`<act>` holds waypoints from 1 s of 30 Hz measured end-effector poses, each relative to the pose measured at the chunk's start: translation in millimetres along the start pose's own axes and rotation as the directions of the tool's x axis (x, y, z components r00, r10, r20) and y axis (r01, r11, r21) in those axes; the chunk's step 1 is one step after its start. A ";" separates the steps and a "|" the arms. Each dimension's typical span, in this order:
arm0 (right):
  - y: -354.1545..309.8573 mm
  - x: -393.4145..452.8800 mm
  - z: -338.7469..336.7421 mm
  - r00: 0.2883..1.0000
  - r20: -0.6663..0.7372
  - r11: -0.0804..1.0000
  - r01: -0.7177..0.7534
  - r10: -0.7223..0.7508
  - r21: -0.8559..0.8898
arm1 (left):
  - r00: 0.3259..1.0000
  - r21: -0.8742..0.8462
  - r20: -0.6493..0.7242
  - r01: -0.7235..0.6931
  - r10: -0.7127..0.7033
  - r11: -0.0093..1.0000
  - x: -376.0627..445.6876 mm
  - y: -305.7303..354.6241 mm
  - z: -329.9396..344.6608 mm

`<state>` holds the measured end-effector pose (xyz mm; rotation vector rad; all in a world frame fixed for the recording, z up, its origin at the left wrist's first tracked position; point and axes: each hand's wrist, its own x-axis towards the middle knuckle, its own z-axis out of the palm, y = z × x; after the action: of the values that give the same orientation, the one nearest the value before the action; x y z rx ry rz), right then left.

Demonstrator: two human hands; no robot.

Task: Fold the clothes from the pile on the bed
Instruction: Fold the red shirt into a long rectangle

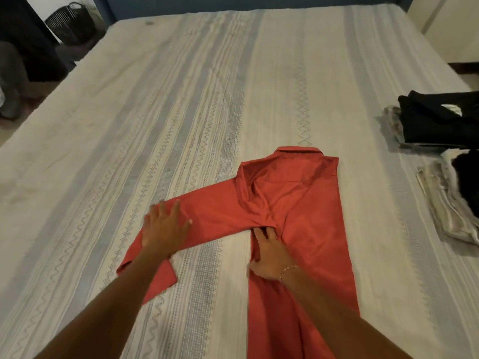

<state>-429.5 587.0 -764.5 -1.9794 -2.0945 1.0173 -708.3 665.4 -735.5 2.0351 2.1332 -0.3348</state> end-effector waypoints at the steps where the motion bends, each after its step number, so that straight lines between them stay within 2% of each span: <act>1: 0.3 2.8 -1.8 1.000 0.016 1.000 -0.016 0.016 0.015 | 1.000 -0.021 0.004 0.022 -0.022 1.000 6.2 -10.3 1.3; 5: -1.3 11.1 -9.5 0.994 0.087 0.998 -0.069 0.069 0.000 | 0.996 -0.132 0.038 0.084 -0.080 0.988 26.4 -26.3 -3.2; 7: -2.8 11.5 -12.1 0.991 0.105 0.996 -0.085 0.086 -0.013 | 0.993 -0.259 0.065 0.111 -0.097 0.960 33.3 -20.5 -12.4; 10: -2.1 10.4 -18.4 0.991 0.110 0.997 -0.074 0.077 -0.037 | 0.985 -0.526 0.170 0.118 -0.032 0.842 37.6 -2.3 -41.1; 12: -2.1 6.5 -24.0 0.987 0.134 0.996 -0.089 0.086 0.015 | 0.969 -0.655 0.246 0.153 0.018 0.740 41.2 19.7 -65.3; 13: -2.0 3.4 -26.5 0.988 0.127 0.990 -0.101 0.088 0.102 | 0.946 -0.709 0.319 0.195 0.062 0.678 40.1 35.6 -76.7; 14: -4.6 0.3 -30.6 0.990 0.080 0.955 -0.131 0.113 0.265 | 0.917 -0.761 0.378 0.230 0.126 0.607 39.4 53.5 -86.2; 16: -13.4 -3.7 -38.7 0.952 -0.099 0.752 -0.163 0.291 0.639 | 0.873 -0.856 0.393 0.233 0.289 0.461 34.9 90.7 -99.5; 18: -18.6 0.0 -56.5 0.841 -0.188 0.513 -0.120 0.508 0.850 | 0.837 -0.911 0.349 0.198 0.422 0.362 26.8 128.7 -107.1; 19: -19.4 3.8 -67.4 0.822 -0.159 0.400 -0.090 0.548 0.912 | 0.802 -0.924 0.346 0.201 0.487 0.325 20.7 147.3 -110.0; 21: -15.3 13.6 -89.7 0.874 0.001 0.166 -0.094 0.487 0.982 | 0.715 -0.929 0.370 0.278 0.594 0.244 10.0 177.4 -113.7; 22: -12.1 18.2 -100.8 0.896 0.062 0.086 -0.111 0.439 0.990 | 0.674 -0.924 0.376 0.326 0.635 0.202 8.0 187.7 -112.2; 23: -9.4 21.7 -110.4 0.906 0.076 0.060 -0.111 0.416 0.992 | 0.653 -0.915 0.376 0.375 0.657 0.152 5.8 193.9 -109.8; 24: -3.2 25.9 -116.8 0.901 0.053 0.103 -0.108 0.431 0.989 | 0.667 -0.907 0.371 0.411 0.646 0.095 6.1 195.5 -107.9; 25: 4.2 29.1 -123.0 0.883 0.005 0.174 -0.098 0.470 0.980 | 0.713 -0.905 0.363 0.424 0.600 0.043 6.5 195.8 -107.7; 27: 20.0 28.4 -135.5 0.837 -0.088 0.286 -0.085 0.540 0.954 | 0.863 -0.935 0.329 0.354 0.384 0.005 12.0 189.6 -101.0; 29: 38.2 23.7 -152.4 0.786 -0.129 0.269 -0.049 0.605 0.962 | 0.971 -0.977 0.212 0.206 0.109 0.061 19.7 180.6 -84.5; 30: 48.6 19.9 -161.7 0.762 -0.139 0.242 -0.025 0.632 0.970 | 0.995 -0.982 0.098 0.097 0.001 0.165 23.5 176.1 -73.8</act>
<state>-312.0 667.1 -671.4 -1.6735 -0.3921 1.1517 -531.5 715.9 -678.7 1.0446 1.5190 0.8302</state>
